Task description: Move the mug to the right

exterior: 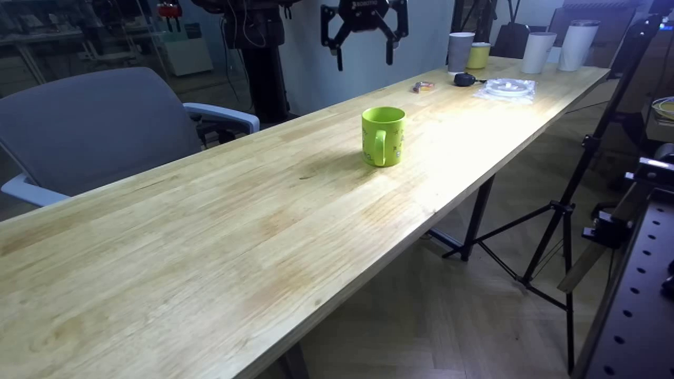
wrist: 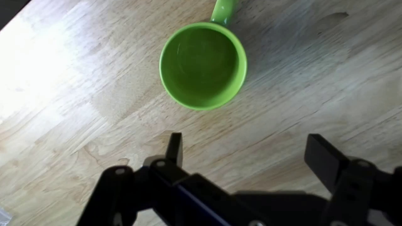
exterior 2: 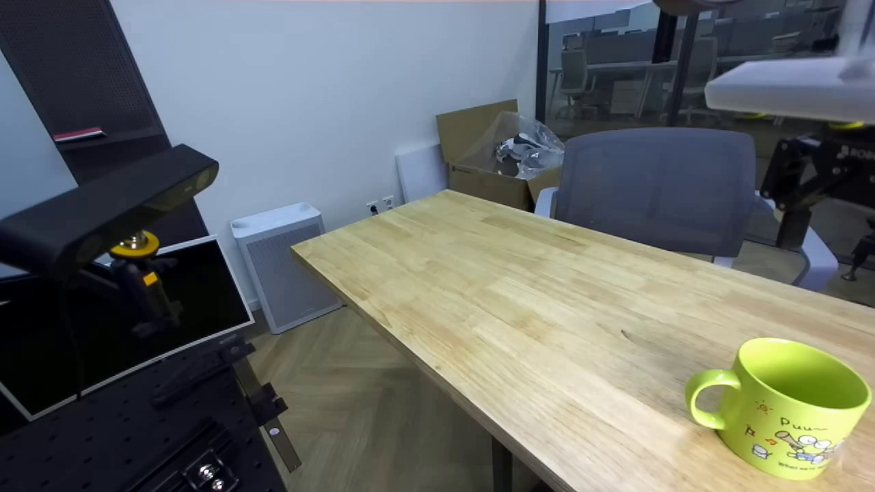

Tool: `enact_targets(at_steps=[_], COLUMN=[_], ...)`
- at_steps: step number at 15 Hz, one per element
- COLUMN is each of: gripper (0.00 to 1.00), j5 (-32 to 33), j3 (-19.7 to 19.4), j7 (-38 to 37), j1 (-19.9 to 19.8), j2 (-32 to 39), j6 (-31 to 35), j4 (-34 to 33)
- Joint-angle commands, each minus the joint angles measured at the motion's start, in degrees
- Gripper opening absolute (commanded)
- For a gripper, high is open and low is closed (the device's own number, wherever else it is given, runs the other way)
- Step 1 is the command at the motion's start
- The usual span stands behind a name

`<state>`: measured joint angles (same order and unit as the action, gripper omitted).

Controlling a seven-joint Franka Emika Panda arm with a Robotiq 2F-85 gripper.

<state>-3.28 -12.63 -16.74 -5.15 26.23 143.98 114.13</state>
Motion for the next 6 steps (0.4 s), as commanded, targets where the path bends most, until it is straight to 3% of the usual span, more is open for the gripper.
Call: enact_targets(at_steps=[1,2,6], gripper=[1.00,1.00,1.00], j5=[3.08,1.80,2.64], j3=[0.14,0.75,1.00], j7=[-2.08,-0.44,-0.53], j1=[2.31,0.75,1.49], j2=[-4.89,-2.56,-4.48], j6=[-5.48,-2.66,-4.74], j4=[-0.36,-0.50,-0.51])
